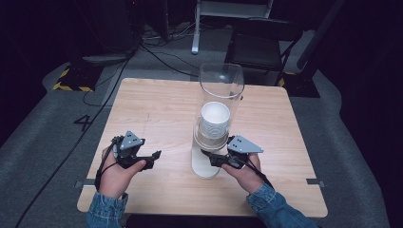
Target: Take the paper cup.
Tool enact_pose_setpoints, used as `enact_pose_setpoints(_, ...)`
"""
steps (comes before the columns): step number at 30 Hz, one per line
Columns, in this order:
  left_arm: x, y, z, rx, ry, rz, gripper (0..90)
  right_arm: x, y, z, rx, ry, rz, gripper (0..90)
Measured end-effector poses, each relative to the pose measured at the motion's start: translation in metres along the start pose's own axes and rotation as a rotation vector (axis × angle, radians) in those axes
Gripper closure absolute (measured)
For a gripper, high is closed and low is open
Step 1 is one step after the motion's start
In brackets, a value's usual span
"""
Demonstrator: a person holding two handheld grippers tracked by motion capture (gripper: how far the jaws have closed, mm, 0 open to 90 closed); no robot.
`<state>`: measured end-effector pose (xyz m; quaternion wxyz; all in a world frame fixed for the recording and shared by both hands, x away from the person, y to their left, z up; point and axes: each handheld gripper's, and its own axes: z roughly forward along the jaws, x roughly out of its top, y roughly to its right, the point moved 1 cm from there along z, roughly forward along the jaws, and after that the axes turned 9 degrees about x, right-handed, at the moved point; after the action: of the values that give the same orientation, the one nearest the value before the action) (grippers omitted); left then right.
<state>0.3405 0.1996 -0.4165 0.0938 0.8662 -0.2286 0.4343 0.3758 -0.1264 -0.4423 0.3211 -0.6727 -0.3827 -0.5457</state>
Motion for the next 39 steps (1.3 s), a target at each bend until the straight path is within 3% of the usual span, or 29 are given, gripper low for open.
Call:
enact_pose_setpoints(10,0.0,0.001,0.002,-0.004,-0.006,0.006,26.1,-0.002,0.003,0.0,0.002,-0.007,-0.048,31.1)
enact_pose_setpoints(17,0.0,0.0,0.001,-0.003,-0.003,0.009,26.1,-0.003,0.006,-0.001,-0.007,-0.024,-0.116,30.9)
enact_pose_setpoints(23,0.0,0.001,0.001,-0.008,-0.003,0.005,26.1,-0.004,0.005,-0.001,-0.004,-0.016,-0.073,30.7)
enact_pose_setpoints(29,0.001,0.002,0.001,-0.009,-0.006,0.014,26.1,-0.009,0.002,0.001,0.05,-0.005,0.053,31.4)
enact_pose_setpoints(34,0.002,0.002,0.001,-0.014,-0.004,0.008,26.1,-0.011,0.003,0.001,0.055,-0.023,0.058,31.8)
enact_pose_setpoints(39,0.002,0.001,0.002,-0.01,0.0,0.011,26.1,-0.025,0.004,0.005,0.025,-0.114,-0.002,31.5)
